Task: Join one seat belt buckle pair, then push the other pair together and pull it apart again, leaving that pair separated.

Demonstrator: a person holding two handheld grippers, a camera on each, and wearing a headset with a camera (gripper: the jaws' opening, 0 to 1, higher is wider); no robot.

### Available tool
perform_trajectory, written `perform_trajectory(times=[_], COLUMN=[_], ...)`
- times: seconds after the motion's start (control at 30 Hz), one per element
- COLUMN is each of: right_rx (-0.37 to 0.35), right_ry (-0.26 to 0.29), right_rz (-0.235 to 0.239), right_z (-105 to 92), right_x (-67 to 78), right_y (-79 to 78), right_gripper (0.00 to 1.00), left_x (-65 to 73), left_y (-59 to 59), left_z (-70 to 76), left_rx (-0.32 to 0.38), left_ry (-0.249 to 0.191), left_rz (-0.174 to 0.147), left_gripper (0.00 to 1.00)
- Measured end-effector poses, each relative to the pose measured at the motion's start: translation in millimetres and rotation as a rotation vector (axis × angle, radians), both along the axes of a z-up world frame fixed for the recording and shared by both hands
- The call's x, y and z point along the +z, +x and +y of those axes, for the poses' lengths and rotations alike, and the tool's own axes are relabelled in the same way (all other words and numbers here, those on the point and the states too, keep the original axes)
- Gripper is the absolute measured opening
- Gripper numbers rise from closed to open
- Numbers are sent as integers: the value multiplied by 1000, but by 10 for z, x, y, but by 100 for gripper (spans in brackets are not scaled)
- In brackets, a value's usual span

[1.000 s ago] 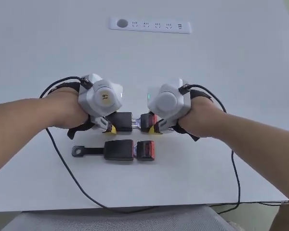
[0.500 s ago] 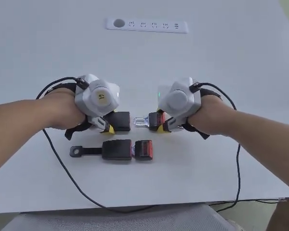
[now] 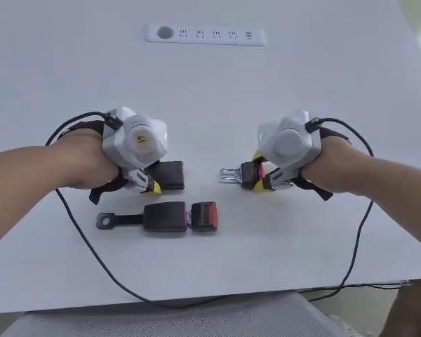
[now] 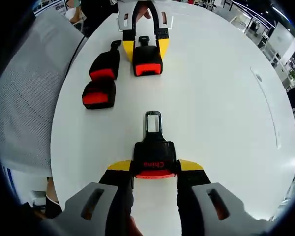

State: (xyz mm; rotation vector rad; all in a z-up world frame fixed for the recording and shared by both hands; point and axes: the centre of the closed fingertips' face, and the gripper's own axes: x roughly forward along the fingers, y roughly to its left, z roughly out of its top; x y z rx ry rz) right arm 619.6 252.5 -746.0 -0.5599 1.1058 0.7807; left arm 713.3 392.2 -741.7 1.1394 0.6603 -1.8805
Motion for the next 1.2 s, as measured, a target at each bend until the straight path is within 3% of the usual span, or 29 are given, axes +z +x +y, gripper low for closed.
perform_trajectory(times=[0.57,0.97,1.07,1.2], right_rx=[14,-4,-11,-28], right_ry=[-24,-29,-24,-24], right_rz=[48,18,9,-10], right_z=[-175,-137,-118,-117], right_x=[-30,32,40,45], right_y=[-149,-119,-114,-104], right_gripper=[33,39,38,41], left_x=[10,14,21,18], left_y=[-2,1,47,-58], left_z=[5,-2,-32,-19], left_rx=[-4,-32,-10,-50], left_ry=[6,3,-10,-17], left_rz=[-10,-28,-51,-36], left_gripper=[33,34,40,42])
